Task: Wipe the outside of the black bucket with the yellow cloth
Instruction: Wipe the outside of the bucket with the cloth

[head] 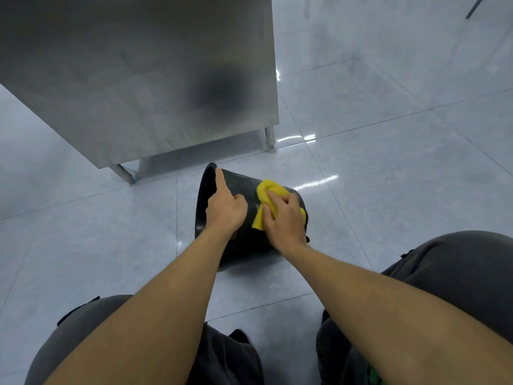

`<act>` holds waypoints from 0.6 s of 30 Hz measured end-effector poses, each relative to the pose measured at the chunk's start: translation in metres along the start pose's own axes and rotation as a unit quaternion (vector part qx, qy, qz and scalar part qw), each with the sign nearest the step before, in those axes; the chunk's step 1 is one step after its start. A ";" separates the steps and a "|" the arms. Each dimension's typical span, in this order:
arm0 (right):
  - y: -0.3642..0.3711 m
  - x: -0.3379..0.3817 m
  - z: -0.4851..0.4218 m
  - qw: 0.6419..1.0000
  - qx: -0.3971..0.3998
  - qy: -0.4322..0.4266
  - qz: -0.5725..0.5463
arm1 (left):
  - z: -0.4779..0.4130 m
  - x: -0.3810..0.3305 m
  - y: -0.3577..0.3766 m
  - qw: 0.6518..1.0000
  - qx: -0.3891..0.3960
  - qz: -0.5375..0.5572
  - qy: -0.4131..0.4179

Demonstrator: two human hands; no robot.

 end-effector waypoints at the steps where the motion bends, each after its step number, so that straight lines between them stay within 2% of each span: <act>1: 0.003 0.016 0.000 0.999 0.012 -0.051 -0.011 | -0.002 0.000 -0.002 1.000 -0.005 -0.001 -0.001; 3: 0.012 0.042 0.004 0.991 0.036 -0.128 -0.026 | -0.006 0.001 -0.007 1.000 -0.021 -0.009 -0.003; 5: 0.017 0.048 0.004 0.990 0.041 -0.134 -0.030 | -0.005 0.002 -0.011 0.999 -0.045 -0.003 0.003; 7: 0.017 0.034 0.001 0.996 0.028 -0.081 -0.029 | -0.002 -0.001 -0.013 0.998 -0.062 0.004 0.019; 10: 0.010 -0.008 -0.003 0.999 0.012 0.048 0.003 | -0.002 -0.005 -0.017 0.996 -0.083 -0.026 0.036; 12: 0.008 -0.036 -0.001 0.991 0.016 0.129 0.031 | -0.001 -0.003 -0.017 0.995 -0.073 -0.067 0.029; 14: 0.009 -0.049 0.002 0.985 0.021 0.164 0.042 | -0.001 0.003 -0.012 0.993 -0.045 -0.107 0.014; 16: 0.010 -0.043 0.002 0.989 0.018 0.139 0.051 | -0.002 0.008 -0.009 0.994 -0.032 -0.108 0.004; 18: 0.011 -0.022 0.001 0.997 0.018 0.066 0.041 | -0.004 0.011 -0.005 0.997 -0.021 -0.072 -0.002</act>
Point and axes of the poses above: each hand's wrist, its own z-axis away from the middle knuckle, its own y-axis out of the palm, x = y × z, the point moved 10 cm from there along -z, towards the middle knuckle, and after that the axes turned 1 degree about -x, right-handed, at the moved point
